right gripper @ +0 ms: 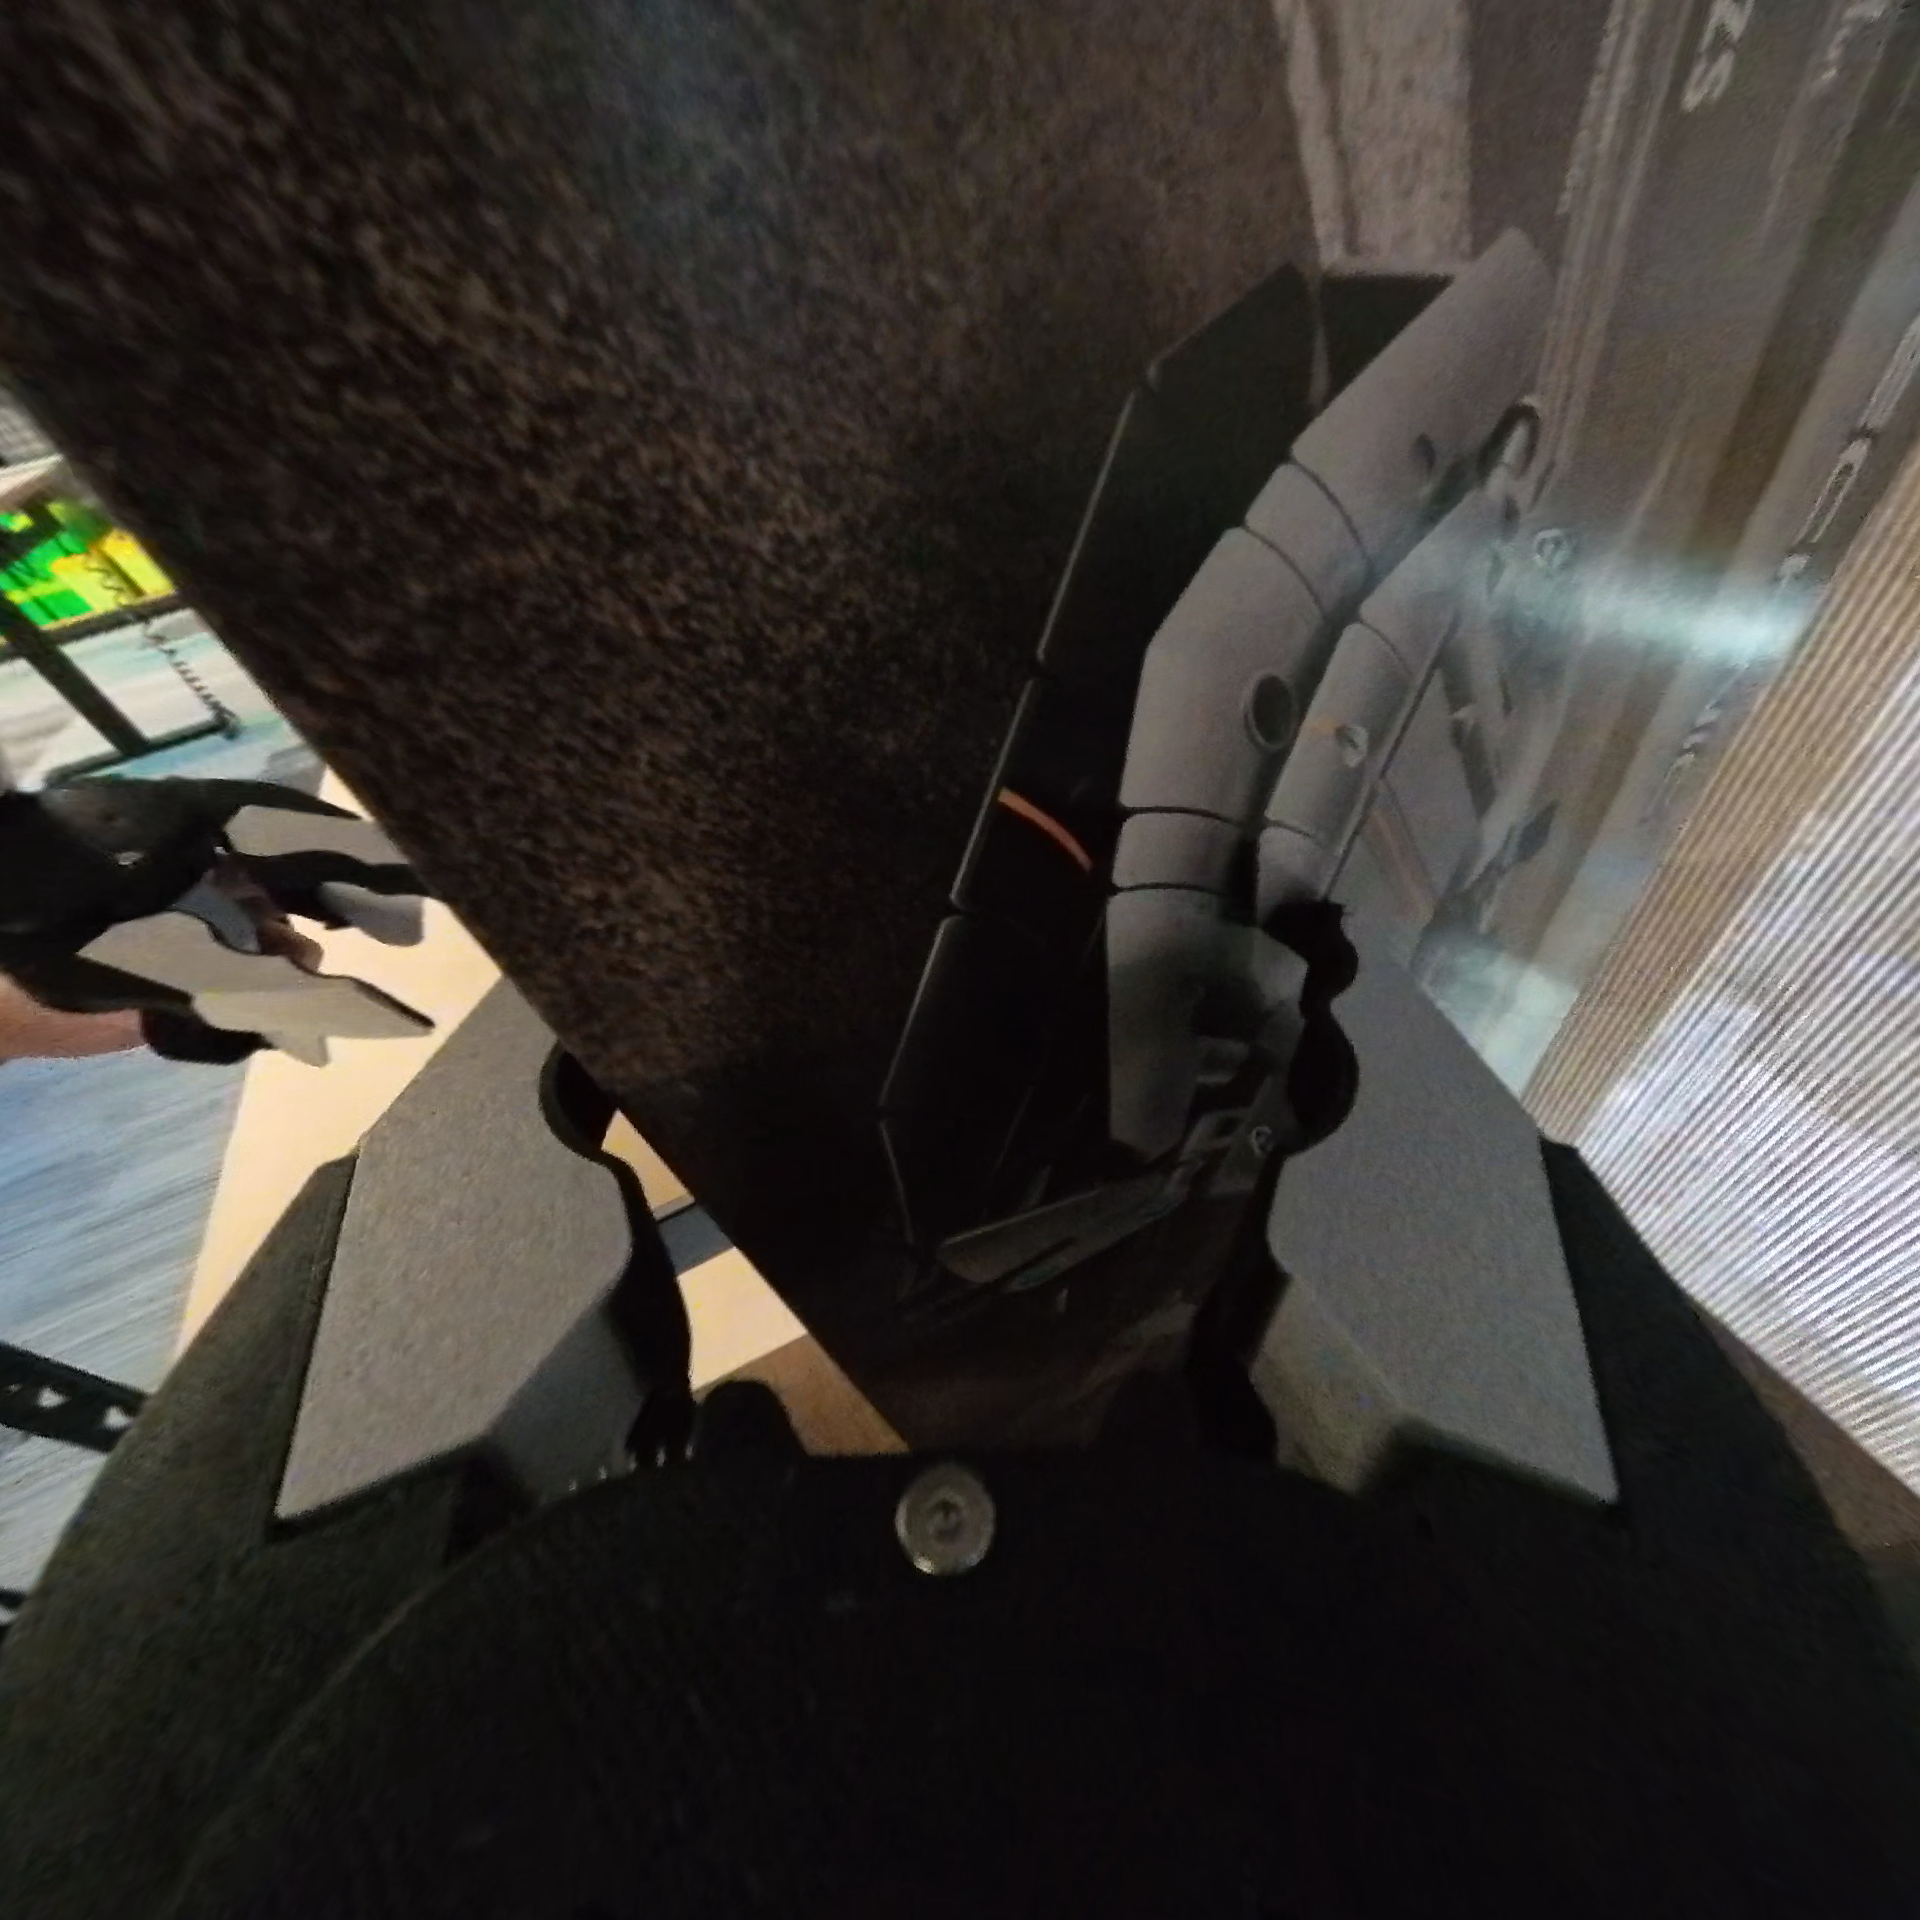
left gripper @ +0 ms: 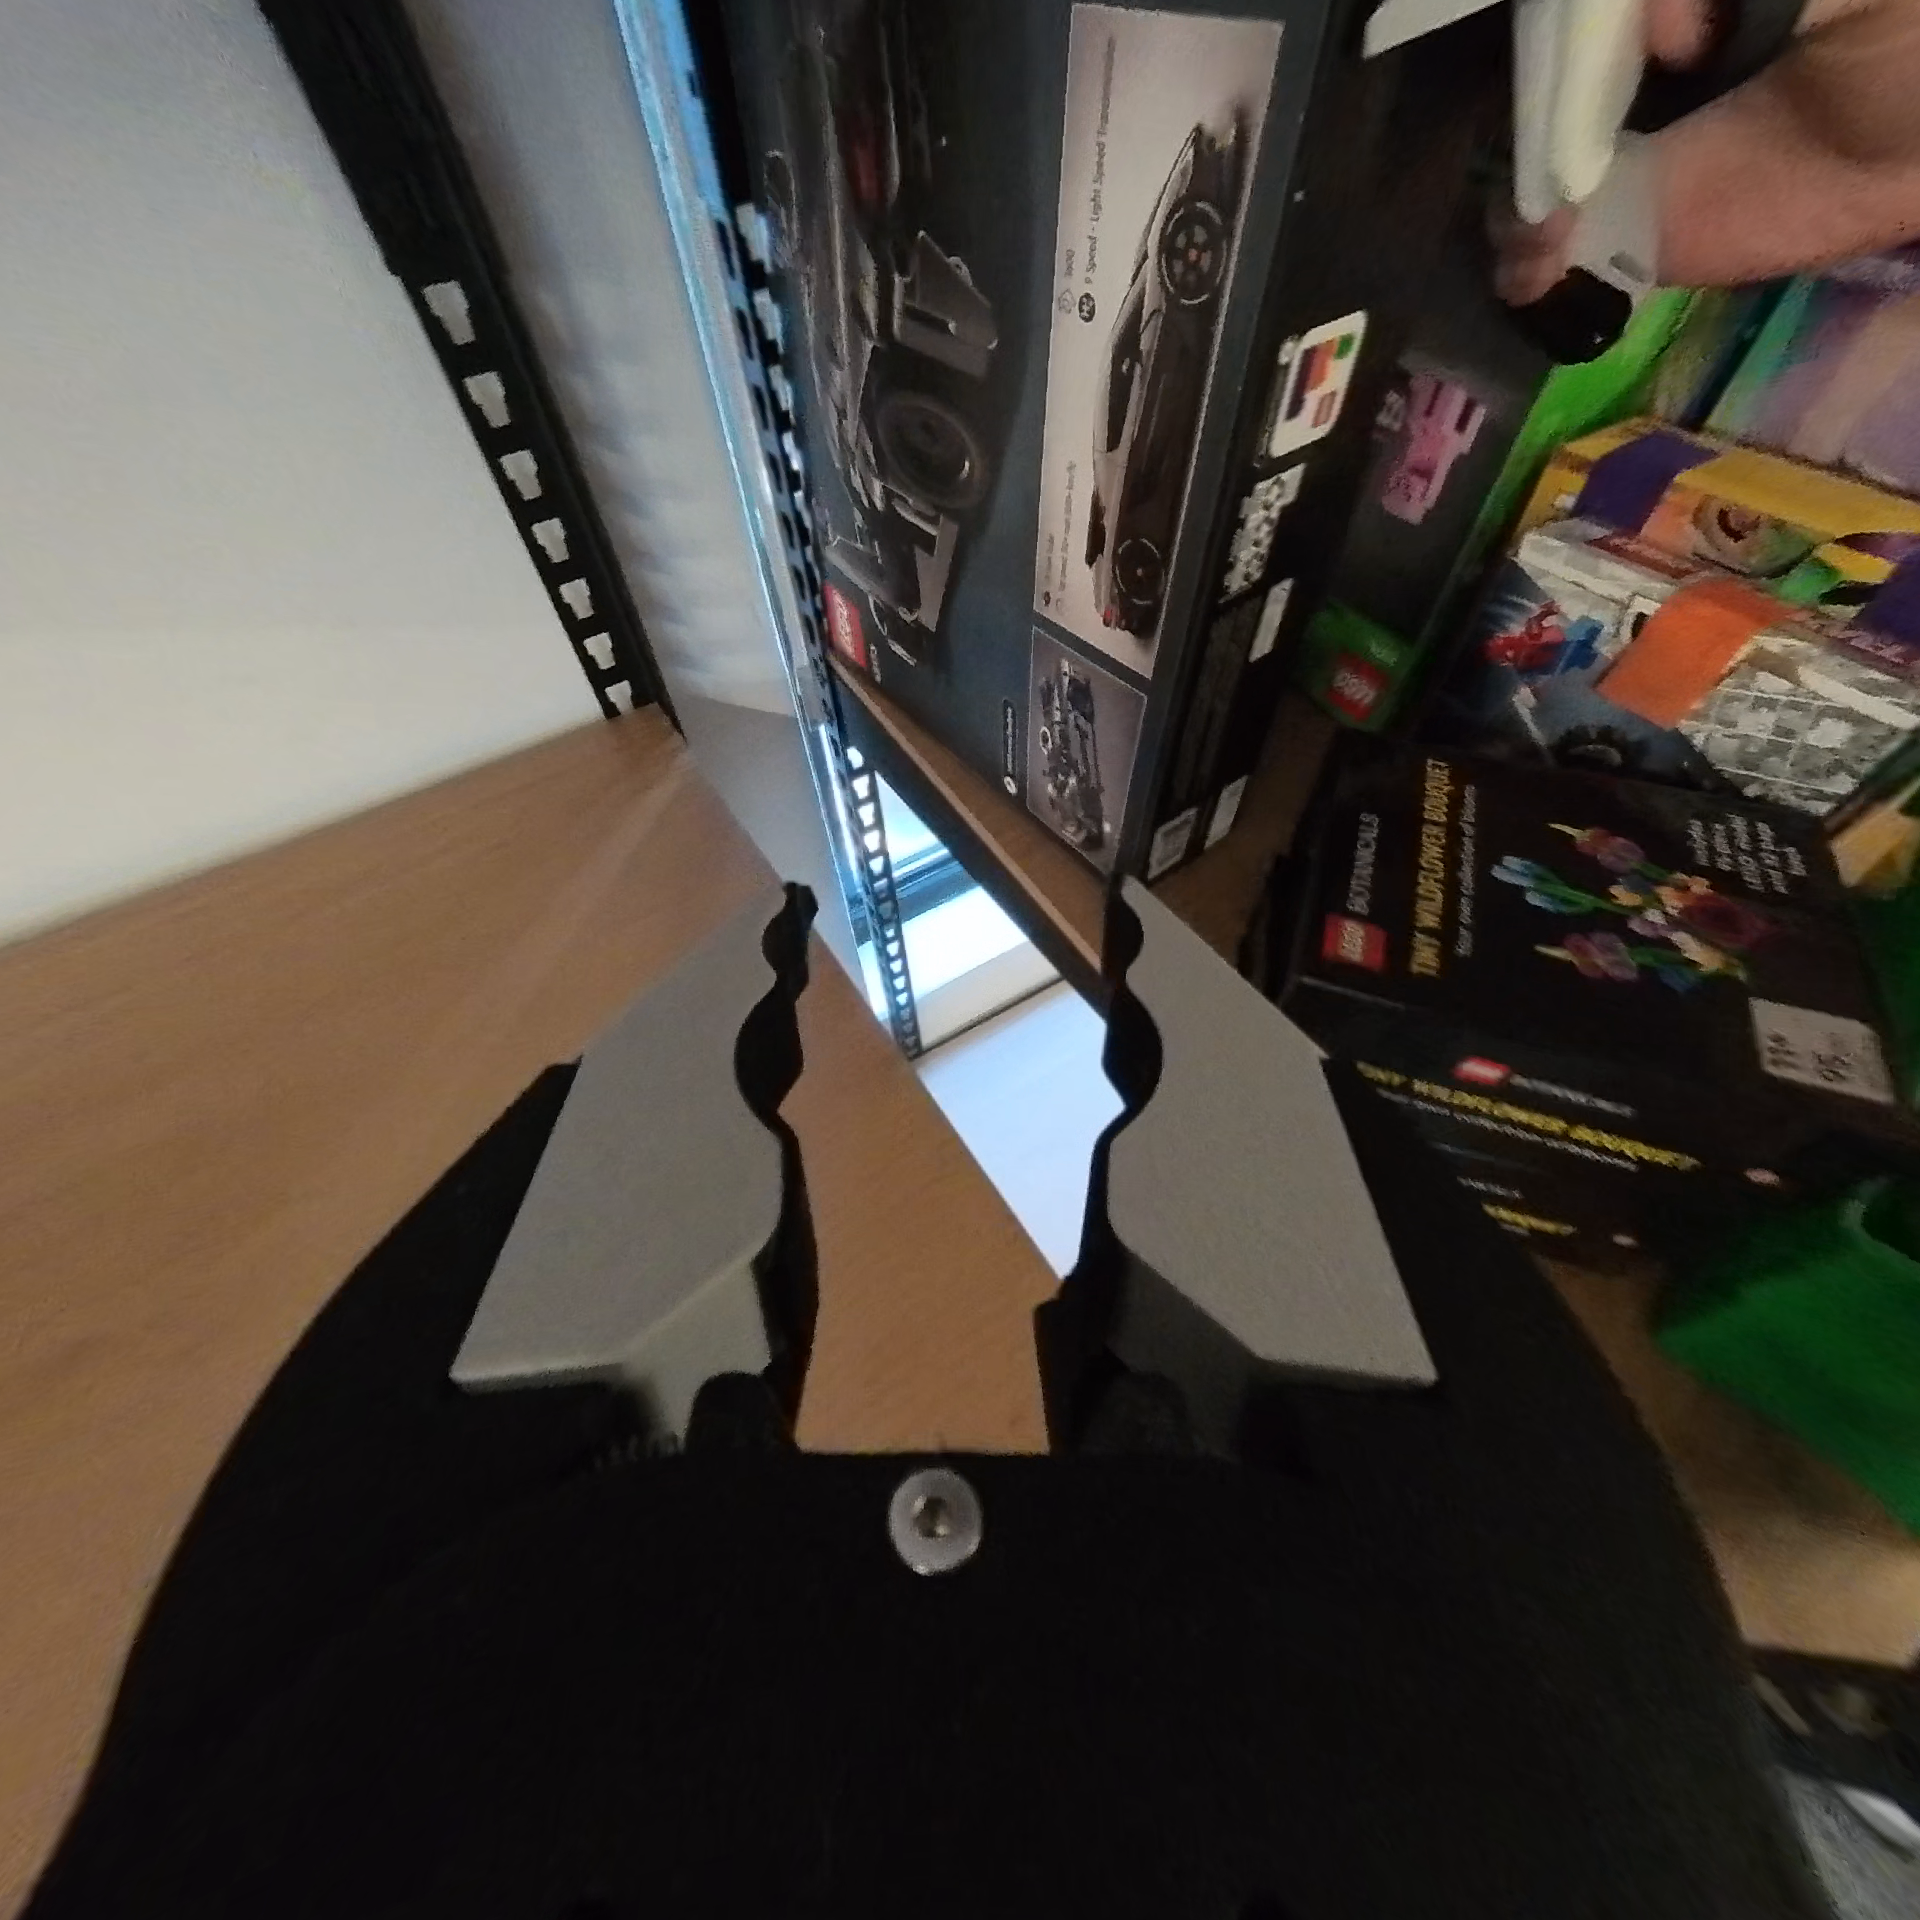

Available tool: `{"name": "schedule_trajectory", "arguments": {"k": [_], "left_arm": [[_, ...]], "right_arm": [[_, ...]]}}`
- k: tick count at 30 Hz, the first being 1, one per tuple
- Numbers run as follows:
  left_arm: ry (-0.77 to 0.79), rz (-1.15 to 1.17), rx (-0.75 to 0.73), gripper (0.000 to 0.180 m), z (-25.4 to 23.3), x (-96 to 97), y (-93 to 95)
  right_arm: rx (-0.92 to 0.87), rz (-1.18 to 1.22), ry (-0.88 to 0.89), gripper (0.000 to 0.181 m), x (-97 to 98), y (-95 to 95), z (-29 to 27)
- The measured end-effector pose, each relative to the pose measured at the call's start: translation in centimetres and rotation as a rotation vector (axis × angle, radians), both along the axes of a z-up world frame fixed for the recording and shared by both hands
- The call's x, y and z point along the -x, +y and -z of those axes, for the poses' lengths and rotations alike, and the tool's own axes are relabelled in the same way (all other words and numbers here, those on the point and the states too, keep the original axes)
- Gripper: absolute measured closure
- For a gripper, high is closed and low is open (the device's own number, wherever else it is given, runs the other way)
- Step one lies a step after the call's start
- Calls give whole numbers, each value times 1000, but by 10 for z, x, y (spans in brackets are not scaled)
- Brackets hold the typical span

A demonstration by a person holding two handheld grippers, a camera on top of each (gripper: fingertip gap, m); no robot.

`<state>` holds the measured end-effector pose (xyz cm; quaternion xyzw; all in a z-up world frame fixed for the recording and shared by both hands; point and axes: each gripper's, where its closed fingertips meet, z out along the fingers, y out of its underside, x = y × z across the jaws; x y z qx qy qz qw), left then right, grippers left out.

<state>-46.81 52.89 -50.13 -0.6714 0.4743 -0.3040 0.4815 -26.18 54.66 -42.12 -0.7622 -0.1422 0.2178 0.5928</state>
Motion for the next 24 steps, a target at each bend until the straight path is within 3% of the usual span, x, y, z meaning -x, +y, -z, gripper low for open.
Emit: {"name": "schedule_trajectory", "arguments": {"k": [8,14,24], "left_arm": [[-87,-75,76,126,-9,76,-34],[-145,-124,176,128,3,133,-63],[-331,-202,348,130,16,223,-127]], "right_arm": [[31,83,35,50,-3,7,5],[132,119,-115,51,1,9,50],[120,82,-120,47,-3,29,52]]}}
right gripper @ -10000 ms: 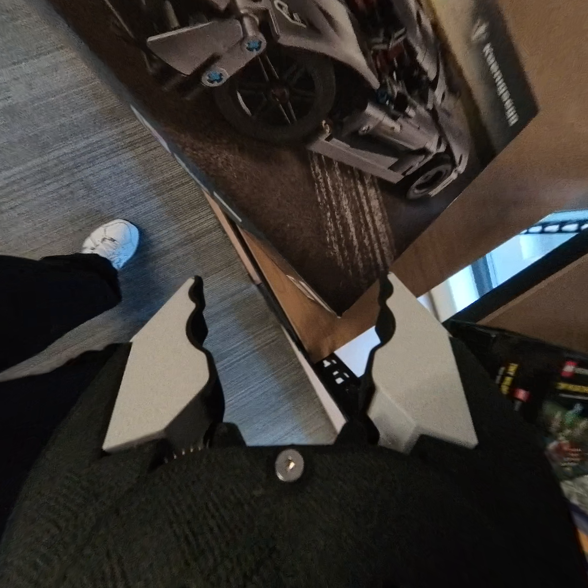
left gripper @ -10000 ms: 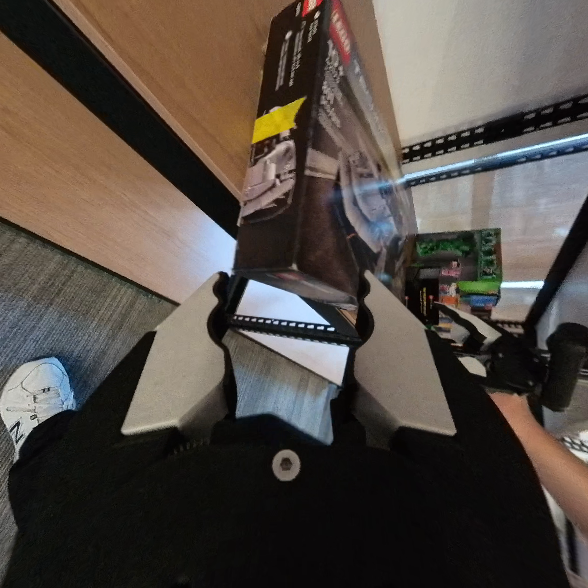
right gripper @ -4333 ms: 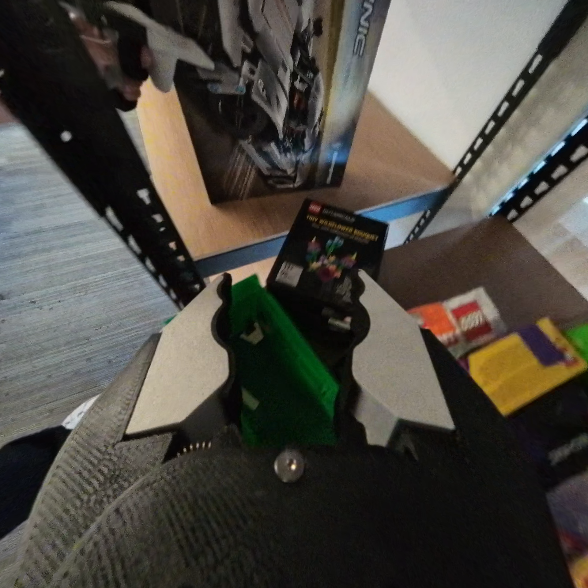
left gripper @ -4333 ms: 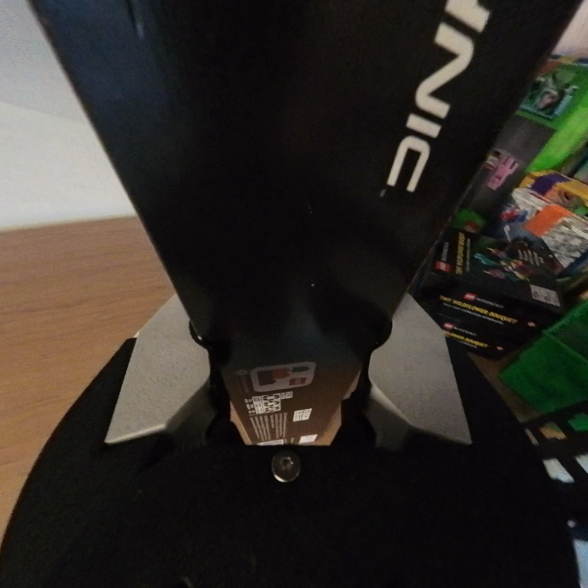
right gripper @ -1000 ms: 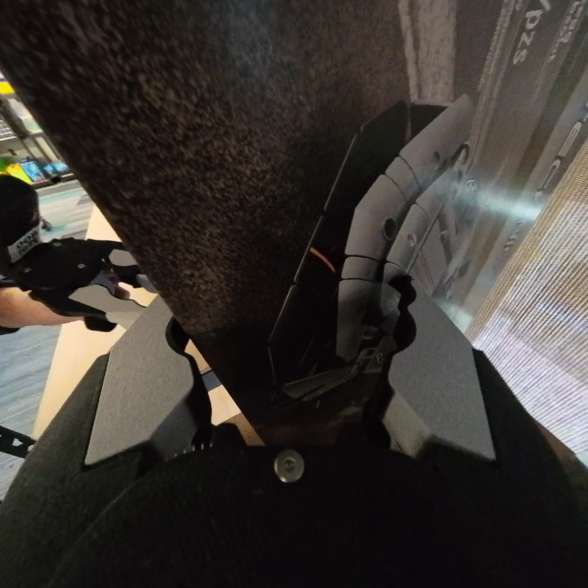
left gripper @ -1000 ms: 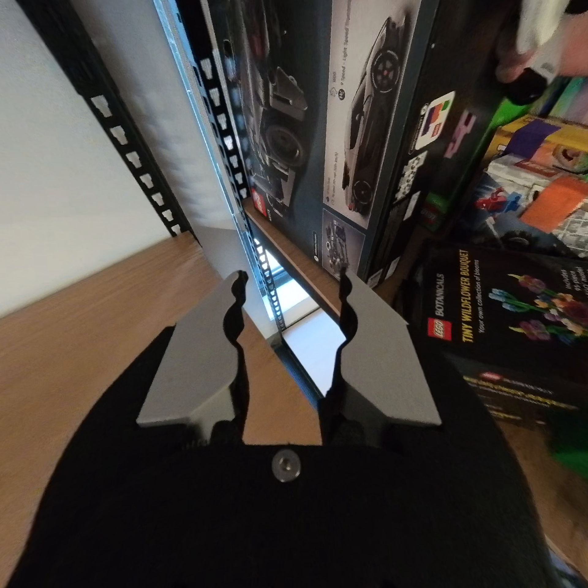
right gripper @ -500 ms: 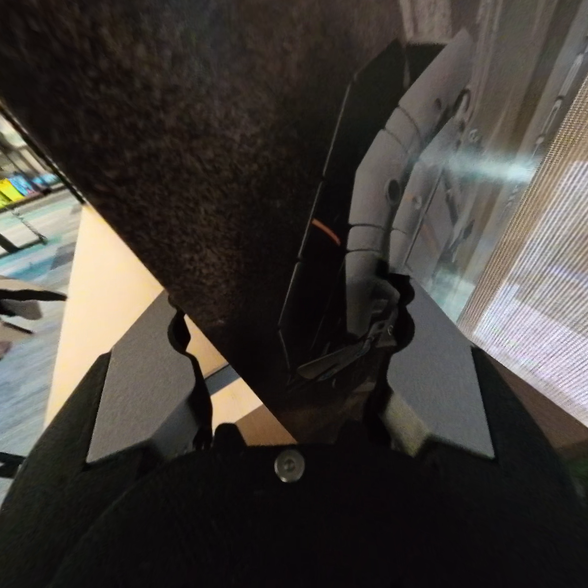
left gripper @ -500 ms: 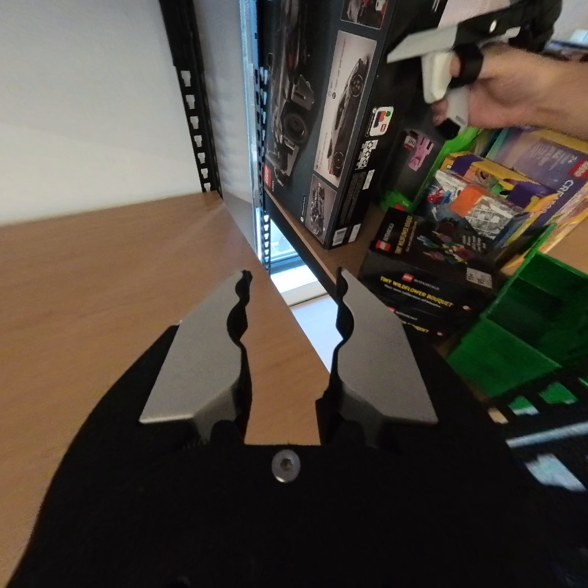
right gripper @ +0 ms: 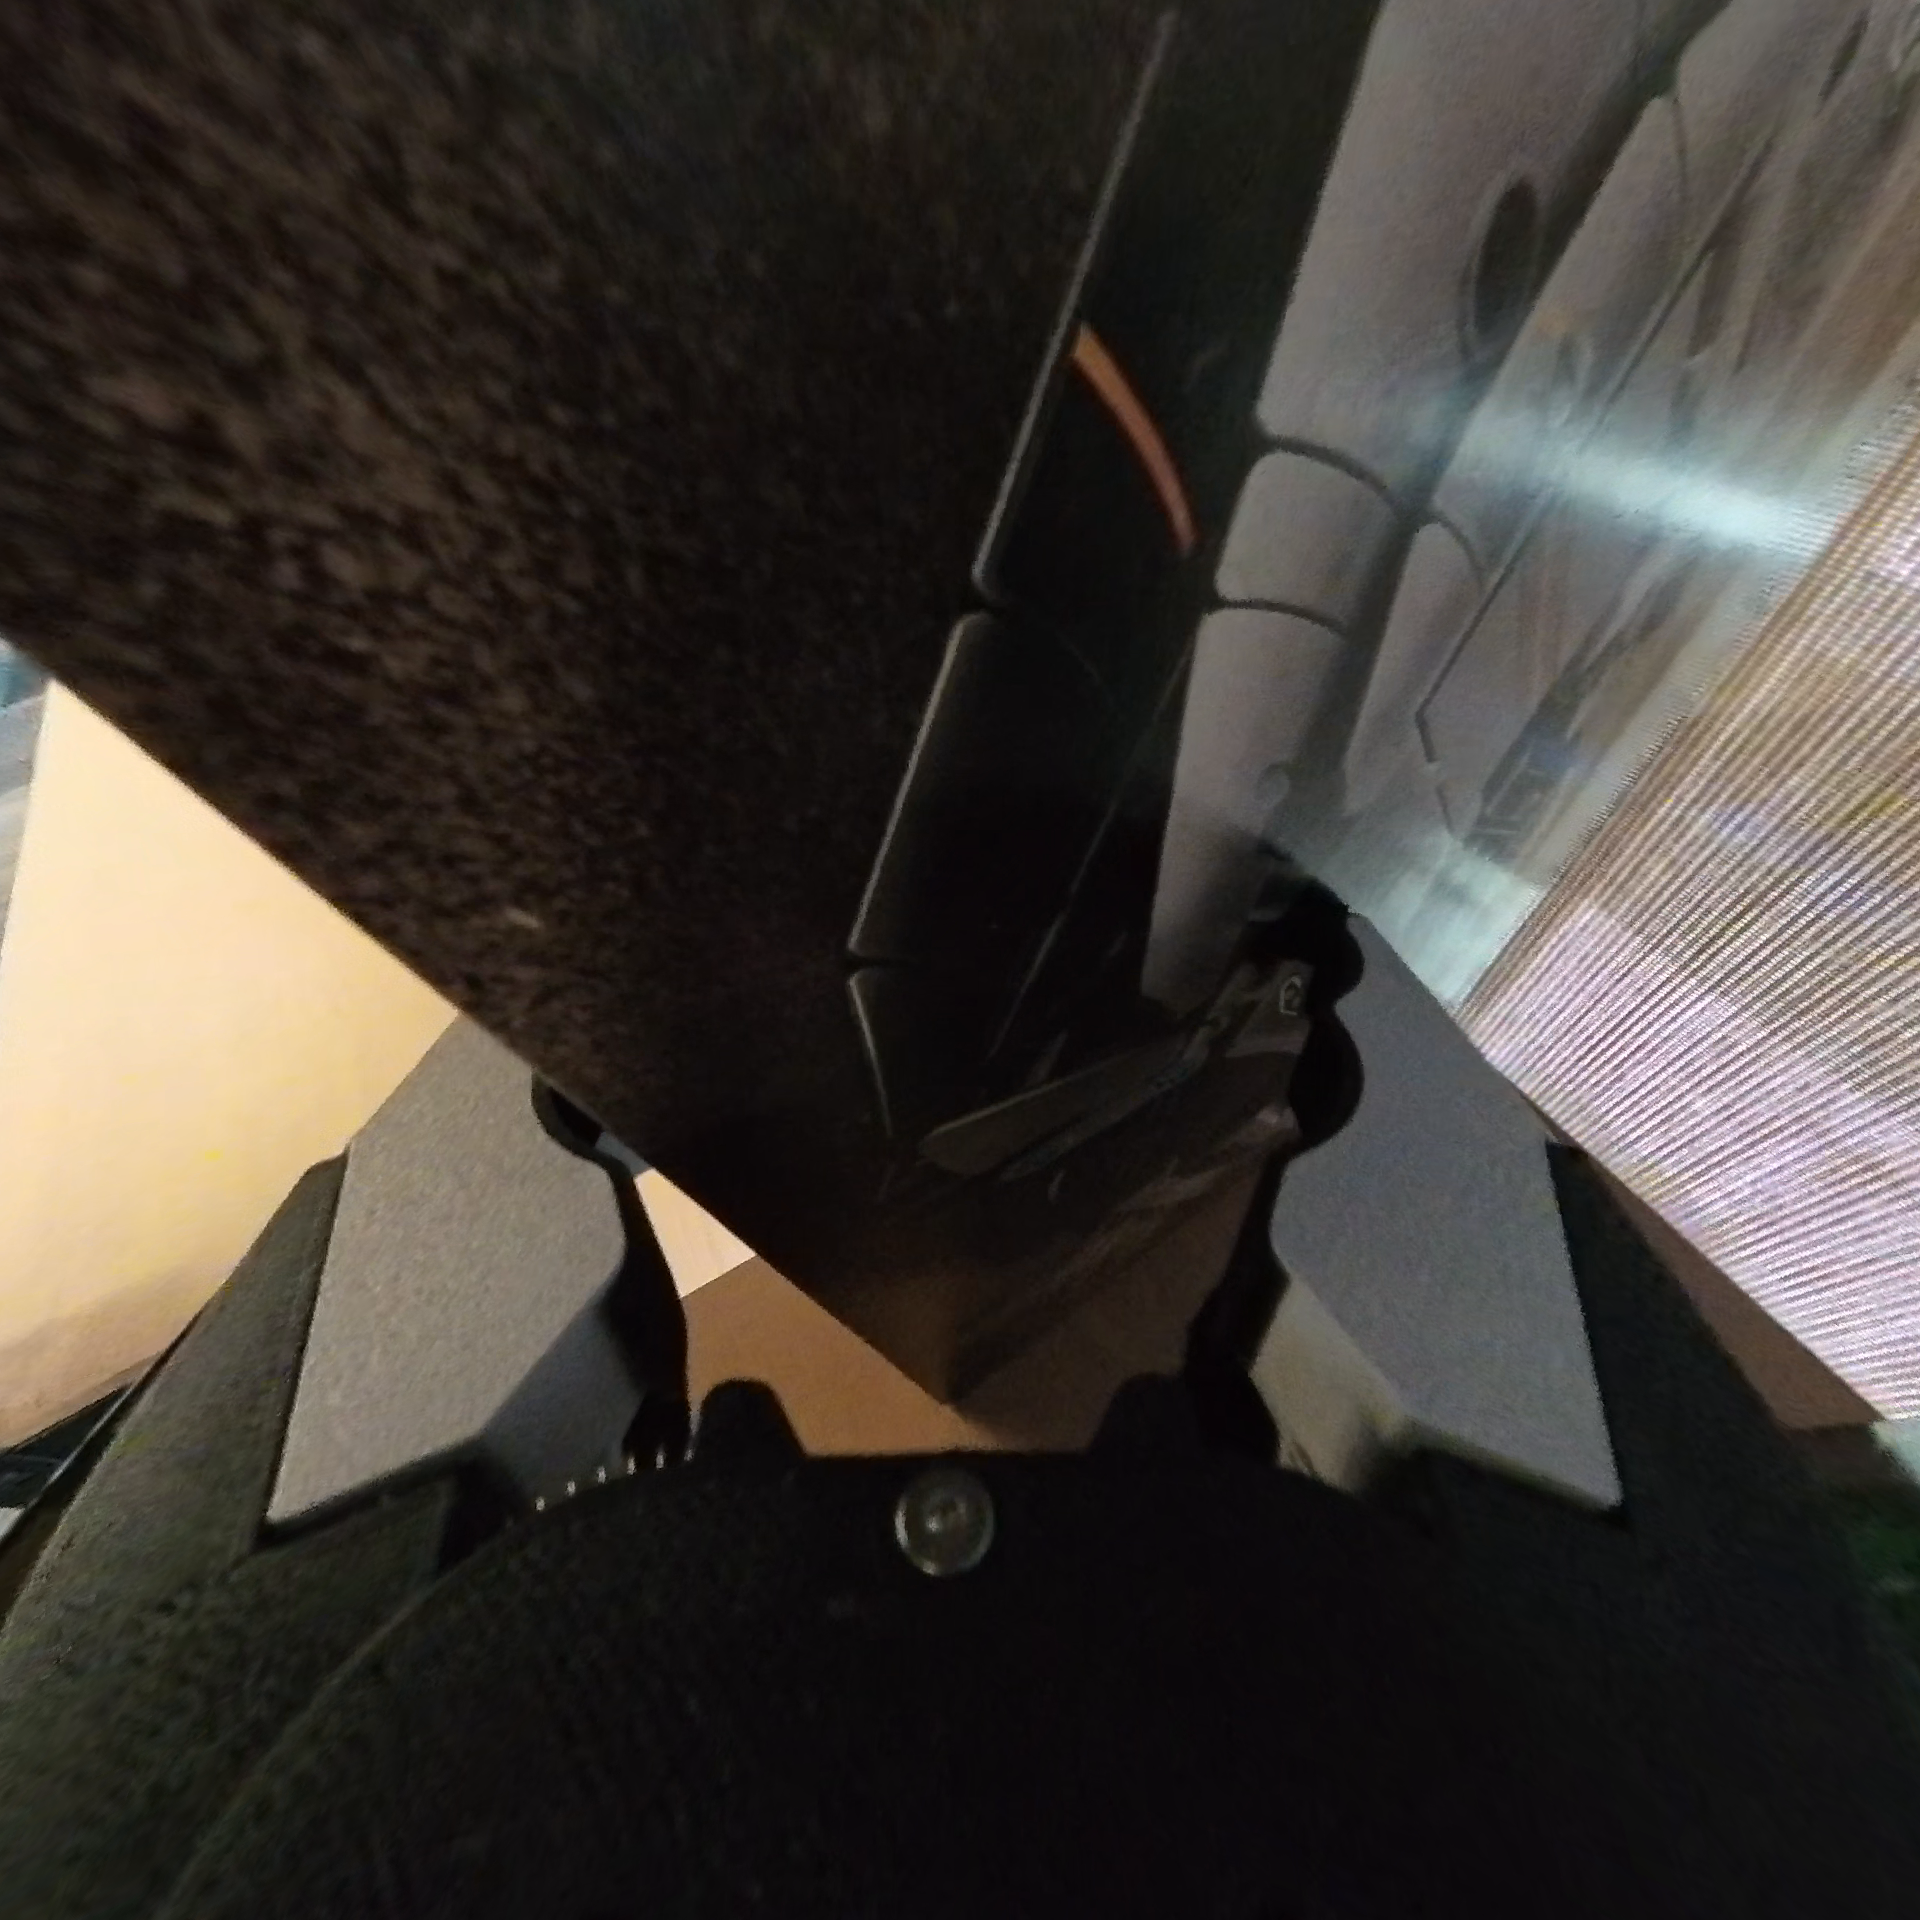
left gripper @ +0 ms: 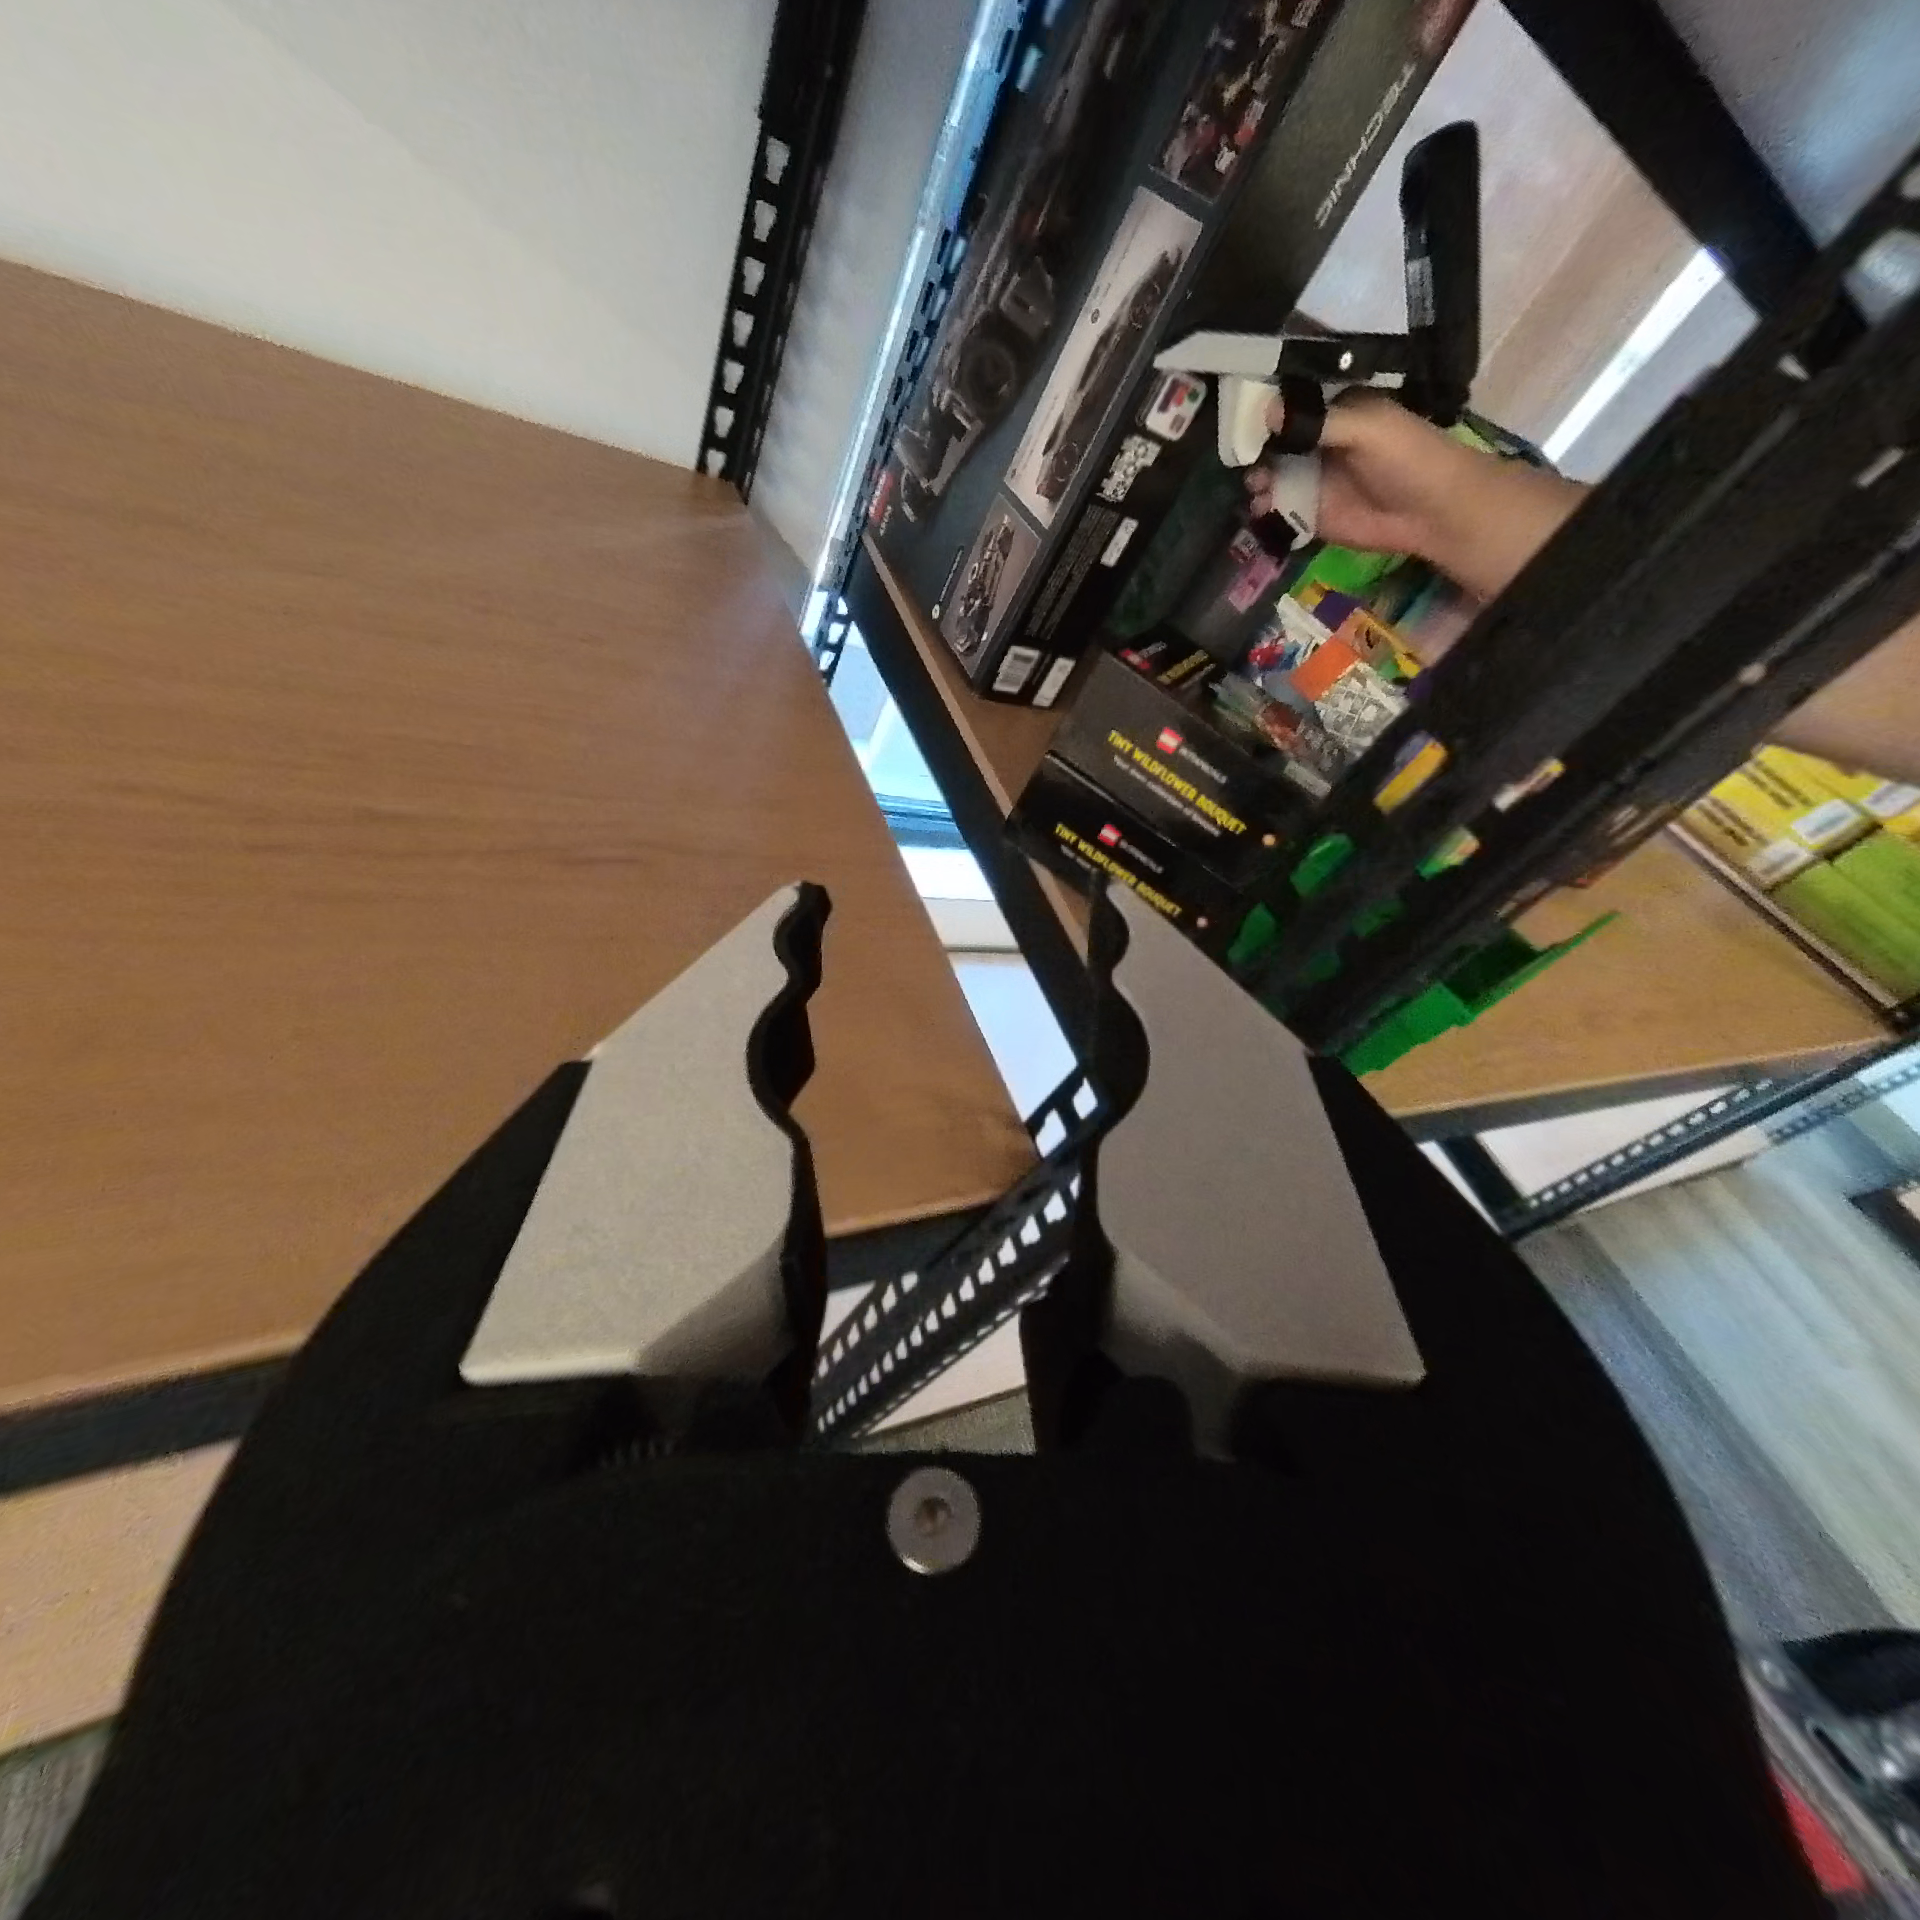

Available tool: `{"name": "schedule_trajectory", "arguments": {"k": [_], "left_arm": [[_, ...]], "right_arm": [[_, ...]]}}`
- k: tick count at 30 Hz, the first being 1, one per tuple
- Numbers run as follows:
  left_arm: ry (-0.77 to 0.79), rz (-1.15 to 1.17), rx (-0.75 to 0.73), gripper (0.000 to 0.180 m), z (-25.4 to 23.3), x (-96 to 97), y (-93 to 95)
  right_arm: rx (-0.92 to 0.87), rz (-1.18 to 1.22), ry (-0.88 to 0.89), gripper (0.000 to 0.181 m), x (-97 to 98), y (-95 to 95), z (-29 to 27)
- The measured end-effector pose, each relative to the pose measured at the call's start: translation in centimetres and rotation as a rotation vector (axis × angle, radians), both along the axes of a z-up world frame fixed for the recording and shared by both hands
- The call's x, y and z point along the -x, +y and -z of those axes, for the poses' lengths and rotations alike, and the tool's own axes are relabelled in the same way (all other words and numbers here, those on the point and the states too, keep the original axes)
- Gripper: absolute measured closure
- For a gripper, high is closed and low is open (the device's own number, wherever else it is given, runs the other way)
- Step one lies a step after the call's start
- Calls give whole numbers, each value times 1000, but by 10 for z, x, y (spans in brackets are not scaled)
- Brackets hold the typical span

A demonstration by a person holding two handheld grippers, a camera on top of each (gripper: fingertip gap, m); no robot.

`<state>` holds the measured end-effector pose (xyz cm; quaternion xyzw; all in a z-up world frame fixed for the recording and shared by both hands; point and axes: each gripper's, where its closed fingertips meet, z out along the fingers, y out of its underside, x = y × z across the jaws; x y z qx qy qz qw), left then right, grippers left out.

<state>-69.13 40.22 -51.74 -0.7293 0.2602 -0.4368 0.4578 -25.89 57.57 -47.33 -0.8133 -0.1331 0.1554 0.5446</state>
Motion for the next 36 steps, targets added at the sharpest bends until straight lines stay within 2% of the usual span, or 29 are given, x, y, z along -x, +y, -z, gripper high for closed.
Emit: {"name": "schedule_trajectory", "arguments": {"k": [5,8,12,15,17,19,26,29,33,36], "left_arm": [[93,-68,-49,127,9,24,-32],[49,-49,-4,125,7,16,-57],[112,-17,-34,121,13,-4,-84],[70,-28,-30,121,5,-16,-98],[-5,-37,0,121,-3,-23,-107],[-44,-28,22,121,-5,-29,-118],[85,48,-13,121,24,-63,-167],[89,58,-18,121,23,-93,-189],[90,47,-48,121,16,-150,-217],[38,27,-57,121,4,-209,-243]], "right_arm": [[15,18,-4,47,-4,2,1],[32,85,-19,50,-5,-3,-1],[-100,198,-159,54,8,-36,-29],[-213,211,-250,65,37,-87,-51],[-218,201,-310,69,54,-129,-46],[-168,170,-297,73,66,-175,-30],[-37,261,-61,80,29,-335,18],[-14,329,16,85,-9,-406,32],[4,482,-58,87,-98,-499,55],[0,607,-143,87,-184,-550,49]]}}
